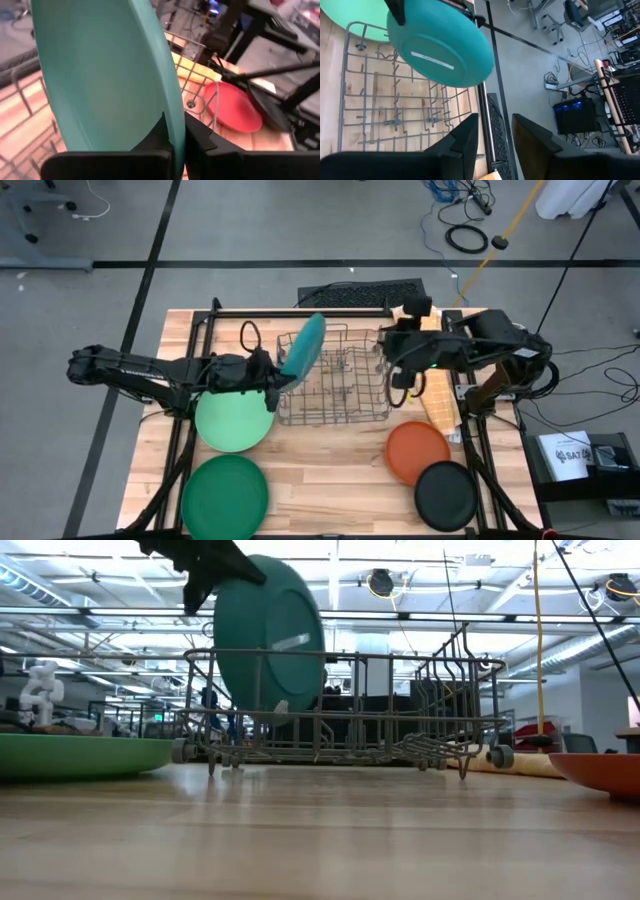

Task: Sort dishes
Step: Put the blue plate into the dishwasher rack

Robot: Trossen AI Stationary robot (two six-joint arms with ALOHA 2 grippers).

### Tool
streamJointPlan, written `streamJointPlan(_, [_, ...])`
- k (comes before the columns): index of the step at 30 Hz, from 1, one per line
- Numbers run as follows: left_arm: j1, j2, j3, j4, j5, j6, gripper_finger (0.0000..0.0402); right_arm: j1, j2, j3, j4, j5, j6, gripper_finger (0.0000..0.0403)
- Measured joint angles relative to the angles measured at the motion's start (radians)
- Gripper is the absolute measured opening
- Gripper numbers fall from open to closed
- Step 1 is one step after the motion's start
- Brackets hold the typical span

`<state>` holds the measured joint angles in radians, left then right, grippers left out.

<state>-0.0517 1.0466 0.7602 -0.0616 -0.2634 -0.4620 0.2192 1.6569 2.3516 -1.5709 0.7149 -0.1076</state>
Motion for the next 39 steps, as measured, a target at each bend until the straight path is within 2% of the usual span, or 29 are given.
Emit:
streamJointPlan(8, [-0.003,-0.127,-0.041,0.039,-0.157,-0.149,0.002,0.008,-0.034,0.0,0.0,-0.006,-0.027,0.0061])
streamJointPlan(14, [-0.032,-0.214,-0.059,0.031,-0.234,-0.234,0.002,0.026,-0.034,0.0,0.0,-0.006,-0.079,0.0041])
streamJointPlan(24, [-0.095,-0.168,-0.119,0.055,-0.383,-0.361,0.002,0.025,-0.033,0.0,0.0,-0.007,-0.152,0.0008])
streamJointPlan(39, [-0.095,-0.038,-0.128,0.186,-0.401,-0.416,0.0019,0.025,-0.033,0.0,0.0,-0.009,-0.212,0.0004])
